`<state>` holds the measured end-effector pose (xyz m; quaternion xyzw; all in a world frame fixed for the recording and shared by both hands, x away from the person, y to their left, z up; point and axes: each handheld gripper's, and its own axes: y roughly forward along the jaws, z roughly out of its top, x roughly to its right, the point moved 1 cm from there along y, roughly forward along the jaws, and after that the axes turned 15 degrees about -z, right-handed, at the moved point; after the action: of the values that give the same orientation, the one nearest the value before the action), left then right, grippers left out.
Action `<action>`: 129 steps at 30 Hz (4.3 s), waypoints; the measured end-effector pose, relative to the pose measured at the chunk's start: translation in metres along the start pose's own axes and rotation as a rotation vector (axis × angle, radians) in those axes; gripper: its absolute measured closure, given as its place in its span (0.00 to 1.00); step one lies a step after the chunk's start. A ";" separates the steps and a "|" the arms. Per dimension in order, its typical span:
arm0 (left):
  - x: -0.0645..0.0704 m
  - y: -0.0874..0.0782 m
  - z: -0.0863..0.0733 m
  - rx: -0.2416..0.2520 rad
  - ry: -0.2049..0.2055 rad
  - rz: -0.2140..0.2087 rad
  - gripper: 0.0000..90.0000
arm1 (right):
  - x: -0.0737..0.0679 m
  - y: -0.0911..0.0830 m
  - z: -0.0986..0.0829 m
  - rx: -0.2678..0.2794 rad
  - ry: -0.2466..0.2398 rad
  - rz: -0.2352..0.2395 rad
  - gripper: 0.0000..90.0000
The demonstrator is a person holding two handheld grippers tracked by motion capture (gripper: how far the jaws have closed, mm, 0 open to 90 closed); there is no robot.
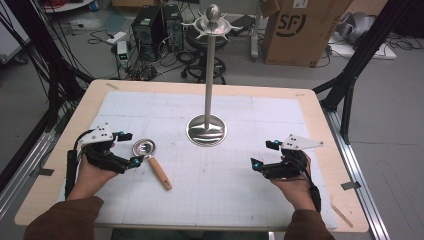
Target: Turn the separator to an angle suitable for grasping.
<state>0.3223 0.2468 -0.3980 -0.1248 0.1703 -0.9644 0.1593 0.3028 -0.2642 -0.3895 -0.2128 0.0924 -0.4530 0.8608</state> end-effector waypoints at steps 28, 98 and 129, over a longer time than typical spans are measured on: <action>0.001 0.009 -0.006 -0.114 0.009 -0.056 0.36 | -0.004 0.006 -0.002 -0.028 -0.025 -0.005 0.13; 0.019 0.100 -0.016 -0.337 0.067 -0.195 1.00 | -0.006 0.012 -0.006 -0.058 -0.035 -0.007 0.15; 0.007 0.062 0.004 -0.218 0.029 -0.112 0.96 | -0.007 0.013 -0.007 -0.065 -0.046 0.000 0.15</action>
<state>0.3332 0.1881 -0.4162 -0.1367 0.2694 -0.9492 0.0884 0.3058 -0.2542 -0.4016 -0.2509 0.0871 -0.4446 0.8554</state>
